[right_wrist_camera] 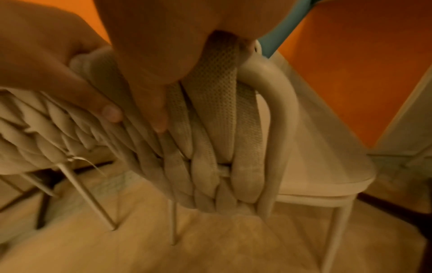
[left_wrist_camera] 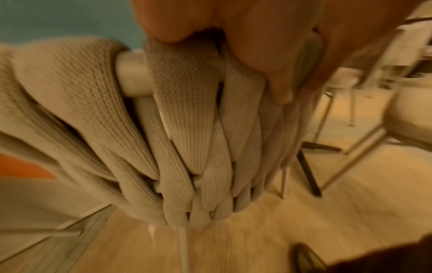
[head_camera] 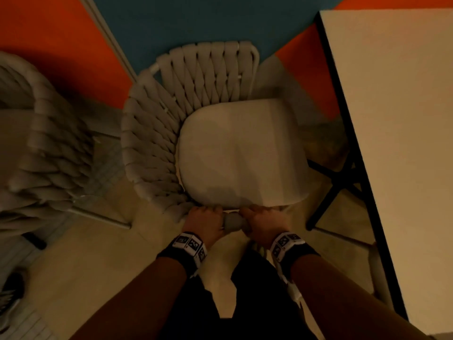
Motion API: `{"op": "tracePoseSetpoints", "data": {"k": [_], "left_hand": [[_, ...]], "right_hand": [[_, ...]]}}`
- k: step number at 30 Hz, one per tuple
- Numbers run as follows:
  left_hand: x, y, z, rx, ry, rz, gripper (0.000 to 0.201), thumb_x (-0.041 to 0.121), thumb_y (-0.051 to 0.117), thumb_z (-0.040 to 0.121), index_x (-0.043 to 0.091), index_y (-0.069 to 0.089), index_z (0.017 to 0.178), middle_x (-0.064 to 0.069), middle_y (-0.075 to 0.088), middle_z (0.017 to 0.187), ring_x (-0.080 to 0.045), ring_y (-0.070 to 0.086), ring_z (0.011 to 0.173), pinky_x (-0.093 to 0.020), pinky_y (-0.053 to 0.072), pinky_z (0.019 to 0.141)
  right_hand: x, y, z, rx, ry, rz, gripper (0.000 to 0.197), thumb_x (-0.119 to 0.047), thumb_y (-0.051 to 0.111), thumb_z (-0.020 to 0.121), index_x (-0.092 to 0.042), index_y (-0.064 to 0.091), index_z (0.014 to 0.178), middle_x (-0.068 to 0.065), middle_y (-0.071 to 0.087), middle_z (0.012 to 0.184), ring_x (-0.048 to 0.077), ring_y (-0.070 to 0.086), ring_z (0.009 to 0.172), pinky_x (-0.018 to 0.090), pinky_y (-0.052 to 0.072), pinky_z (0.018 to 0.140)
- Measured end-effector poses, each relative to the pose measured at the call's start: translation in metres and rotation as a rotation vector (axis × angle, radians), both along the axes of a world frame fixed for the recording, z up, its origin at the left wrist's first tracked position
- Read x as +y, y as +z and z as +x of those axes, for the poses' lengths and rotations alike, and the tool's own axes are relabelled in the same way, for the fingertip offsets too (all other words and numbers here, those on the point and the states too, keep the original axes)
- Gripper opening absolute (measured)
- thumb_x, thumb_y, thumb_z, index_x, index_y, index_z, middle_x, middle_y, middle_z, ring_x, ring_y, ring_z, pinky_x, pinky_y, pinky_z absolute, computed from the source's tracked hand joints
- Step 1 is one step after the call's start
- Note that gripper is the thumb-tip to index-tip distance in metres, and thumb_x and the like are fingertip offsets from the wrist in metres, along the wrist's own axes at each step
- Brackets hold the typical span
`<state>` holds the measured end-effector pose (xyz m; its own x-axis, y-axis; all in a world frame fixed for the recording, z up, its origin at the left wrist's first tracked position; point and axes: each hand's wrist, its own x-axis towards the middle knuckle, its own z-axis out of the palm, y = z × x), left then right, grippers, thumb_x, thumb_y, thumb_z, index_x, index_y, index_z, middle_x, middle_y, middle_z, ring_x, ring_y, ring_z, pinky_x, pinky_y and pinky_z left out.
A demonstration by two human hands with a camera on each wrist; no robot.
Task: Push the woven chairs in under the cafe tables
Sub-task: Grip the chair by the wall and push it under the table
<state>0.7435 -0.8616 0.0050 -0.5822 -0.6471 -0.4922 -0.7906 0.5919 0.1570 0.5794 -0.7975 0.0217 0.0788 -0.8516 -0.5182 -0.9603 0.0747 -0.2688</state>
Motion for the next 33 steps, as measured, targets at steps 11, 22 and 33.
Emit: {"op": "tracePoseSetpoints", "data": {"k": [11, 22, 33], "left_hand": [[-0.037, 0.02, 0.075, 0.58, 1.191, -0.191, 0.095, 0.053, 0.071, 0.073, 0.007, 0.026, 0.143, -0.018, 0.027, 0.15, -0.038, 0.029, 0.136, -0.054, 0.033, 0.11], [-0.105, -0.009, 0.079, 0.53, 1.551, 0.109, 0.046, 0.016, 0.054, 0.092, -0.003, 0.039, 0.13, -0.025, 0.049, 0.133, -0.04, 0.05, 0.12, -0.041, 0.042, 0.092], [-0.063, -0.012, -0.027, 0.608, 1.376, 0.124, 0.028, 0.015, 0.052, 0.092, -0.001, 0.049, 0.115, -0.024, 0.057, 0.123, -0.04, 0.052, 0.113, -0.048, 0.038, 0.104]], "right_hand": [[-0.016, 0.001, 0.036, -0.102, 0.049, -0.023, 0.081, -0.063, 0.061, 0.072, -0.027, 0.031, 0.139, 0.003, 0.039, 0.145, 0.027, 0.034, 0.133, 0.047, 0.031, 0.109], [-0.03, -0.013, 0.057, -0.027, -0.012, -0.016, 0.025, -0.042, 0.054, 0.081, -0.024, 0.066, 0.094, 0.002, 0.071, 0.093, 0.027, 0.066, 0.086, 0.035, 0.05, 0.07], [0.003, 0.004, -0.047, 0.069, -0.037, 0.106, 0.042, -0.049, 0.06, 0.07, -0.036, 0.06, 0.11, -0.003, 0.072, 0.1, 0.025, 0.067, 0.092, 0.039, 0.055, 0.077]]}}
